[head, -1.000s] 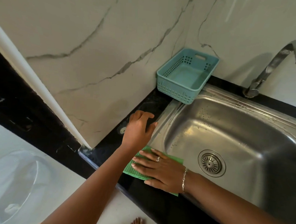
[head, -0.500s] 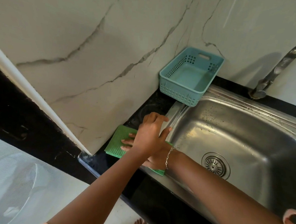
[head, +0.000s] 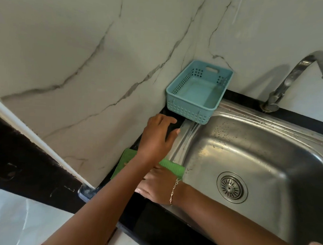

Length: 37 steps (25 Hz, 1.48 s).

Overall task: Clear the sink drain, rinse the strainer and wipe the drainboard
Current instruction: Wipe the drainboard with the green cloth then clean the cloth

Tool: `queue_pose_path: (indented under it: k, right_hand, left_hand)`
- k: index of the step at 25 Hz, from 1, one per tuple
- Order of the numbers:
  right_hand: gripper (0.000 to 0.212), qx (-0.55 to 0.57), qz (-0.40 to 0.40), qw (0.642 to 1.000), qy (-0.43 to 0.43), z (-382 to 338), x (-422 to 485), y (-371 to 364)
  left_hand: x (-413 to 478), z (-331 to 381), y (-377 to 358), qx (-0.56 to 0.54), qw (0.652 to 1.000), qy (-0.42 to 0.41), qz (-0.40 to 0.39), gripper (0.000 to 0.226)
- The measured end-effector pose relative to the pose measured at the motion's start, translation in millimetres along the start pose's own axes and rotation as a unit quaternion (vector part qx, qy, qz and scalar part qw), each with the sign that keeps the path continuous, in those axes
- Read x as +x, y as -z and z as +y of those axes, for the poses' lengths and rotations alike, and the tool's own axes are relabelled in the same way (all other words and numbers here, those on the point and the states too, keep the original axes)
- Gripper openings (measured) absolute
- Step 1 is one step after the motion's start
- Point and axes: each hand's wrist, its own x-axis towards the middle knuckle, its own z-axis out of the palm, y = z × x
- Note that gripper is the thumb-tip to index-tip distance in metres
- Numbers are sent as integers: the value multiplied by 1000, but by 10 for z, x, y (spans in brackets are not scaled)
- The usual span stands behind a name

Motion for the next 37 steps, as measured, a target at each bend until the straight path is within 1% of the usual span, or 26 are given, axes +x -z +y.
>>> queue_pose_path:
  k: [1,3,5,7,9,13,15,16,17,18,19,20,21,22,24,25,26,27,28,29,30,31,32,33,35,37]
  right_hand:
    - [20,-16,42,999,4,-13,-8,-4]
    - [26,-41,76,996,2,-6,-5,-46]
    - [28,-64,80,995,11,35,8,-112]
    - [27,-95,102,990,-8,130,19,-138]
    - [26,-104,131,985,-44,248,29,-114]
    - [26,-120,135,978,-107,581,41,-4]
    - [32,-135,130,966,-177,736,17,105]
    - [35,-118,133,959,-220,815,3,160]
    - [38,-56,133,952,-270,894,-18,220]
    - [40,44,149,935,-318,955,-57,282]
    - [39,143,187,903,-360,1005,-127,347]
    - [37,233,233,858,-395,1041,-222,402]
    - [35,338,282,795,-418,1063,-351,452]
    - [33,447,320,714,-434,1068,-508,476]
    - [27,638,375,506,-444,1040,-865,465]
    - [21,695,393,406,-445,1027,-1053,438]
    - [17,729,404,324,-447,1015,-1232,413]
    - [19,744,412,269,-451,1005,-1386,383]
    - [28,745,418,241,-461,1000,-1535,351]
    - [34,745,416,229,-469,978,-1657,333]
    - [34,743,406,227,-482,955,-1749,320]
    - [26,739,389,230,-500,951,-1832,298]
    - [16,727,374,236,-525,973,-1911,279]
    - [11,711,362,248,-550,1019,-1994,292]
    - [15,668,357,283,-588,1180,-2186,393]
    - [17,634,374,316,-598,1401,-2435,648]
  left_hand:
    - [36,-11,12,-4,1000,-1,0,29]
    - [88,-33,22,-10,1000,-2,-1,28]
    - [123,-50,19,-13,1000,-4,-6,28]
    - [145,-58,23,-17,1000,-5,-8,27]
    - [159,-60,33,-19,1000,-8,-4,27]
    - [192,-75,42,-19,1000,4,13,26]
    - [195,-89,28,-14,1000,15,14,26]
    - [195,-95,11,-11,1000,16,12,26]
    - [196,-105,-5,-6,1000,17,9,26]
    - [201,-110,-21,-2,1000,16,6,26]
    - [214,-95,-49,2,1000,14,3,26]
    - [228,-69,-85,5,1000,8,-1,26]
    - [247,-36,-132,8,1000,-1,-3,26]
    - [262,3,-185,13,1000,-11,-8,25]
    - [287,96,-289,17,999,-31,-21,24]
    - [301,147,-345,16,999,-43,-27,23]
    - [307,188,-397,14,998,-52,-31,22]
    - [312,224,-448,12,998,-56,-35,22]
    - [320,273,-509,11,998,-58,-38,22]
    - [327,321,-568,10,997,-59,-39,23]
    - [336,370,-621,7,997,-60,-42,23]
    - [346,415,-673,5,997,-63,-48,25]
    - [359,460,-720,4,996,-66,-57,28]
    - [376,501,-764,7,995,-69,-66,33]
    - [399,553,-824,11,995,-63,-79,36]
    - [423,595,-882,9,995,-55,-86,34]
